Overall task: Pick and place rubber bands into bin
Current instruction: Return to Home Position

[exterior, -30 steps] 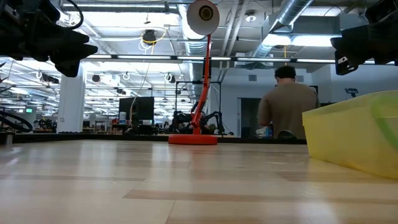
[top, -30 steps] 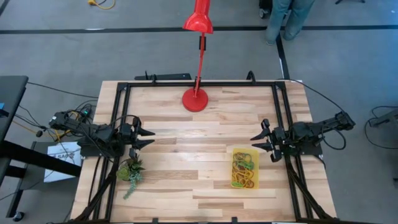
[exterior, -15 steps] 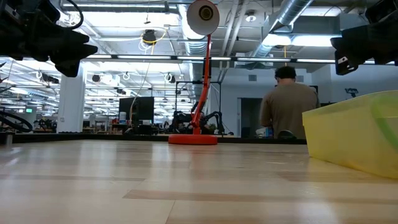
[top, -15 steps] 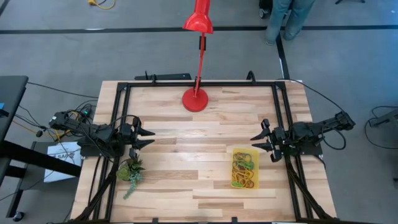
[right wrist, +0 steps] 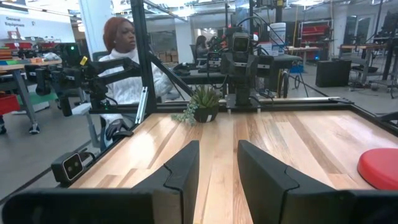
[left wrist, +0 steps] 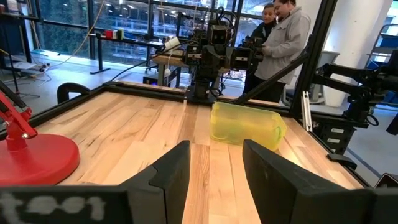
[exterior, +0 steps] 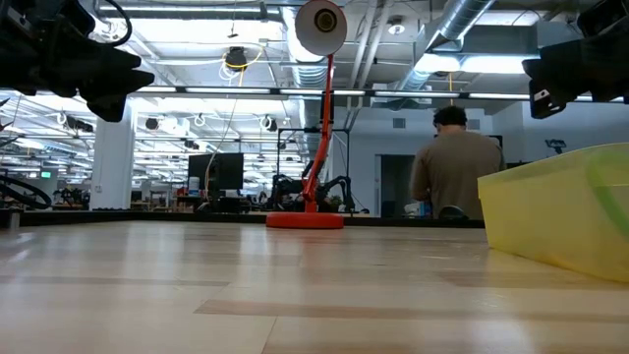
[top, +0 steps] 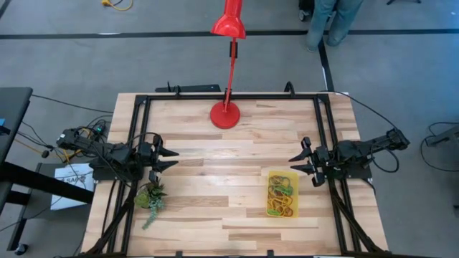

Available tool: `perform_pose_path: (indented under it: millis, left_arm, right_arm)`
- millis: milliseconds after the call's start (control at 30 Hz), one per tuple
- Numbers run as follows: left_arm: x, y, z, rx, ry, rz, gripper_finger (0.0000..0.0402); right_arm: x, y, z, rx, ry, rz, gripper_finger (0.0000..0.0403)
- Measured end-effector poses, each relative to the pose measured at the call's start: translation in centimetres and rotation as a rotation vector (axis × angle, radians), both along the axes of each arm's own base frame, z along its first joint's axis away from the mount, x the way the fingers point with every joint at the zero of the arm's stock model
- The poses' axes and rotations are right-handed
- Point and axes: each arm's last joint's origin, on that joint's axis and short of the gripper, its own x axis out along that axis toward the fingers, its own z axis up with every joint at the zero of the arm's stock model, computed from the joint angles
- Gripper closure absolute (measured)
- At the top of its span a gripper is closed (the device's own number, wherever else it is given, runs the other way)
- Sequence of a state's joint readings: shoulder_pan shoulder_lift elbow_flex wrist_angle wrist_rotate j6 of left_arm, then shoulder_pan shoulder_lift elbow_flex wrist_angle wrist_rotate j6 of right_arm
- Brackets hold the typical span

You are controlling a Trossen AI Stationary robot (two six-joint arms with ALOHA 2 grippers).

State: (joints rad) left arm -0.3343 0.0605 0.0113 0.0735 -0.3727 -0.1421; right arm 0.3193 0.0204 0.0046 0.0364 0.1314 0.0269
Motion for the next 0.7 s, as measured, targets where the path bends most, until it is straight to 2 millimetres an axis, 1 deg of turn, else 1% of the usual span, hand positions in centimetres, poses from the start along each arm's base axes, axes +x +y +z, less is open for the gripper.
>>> perform_pose_path:
  millis: [700]
  left_arm:
    - [0.0, 0.0, 0.0, 0.0, 0.0, 0.0, 0.0262]
  right_arm:
    - [0.0, 0.0, 0.01, 0.0, 0.0, 0.0, 0.0301]
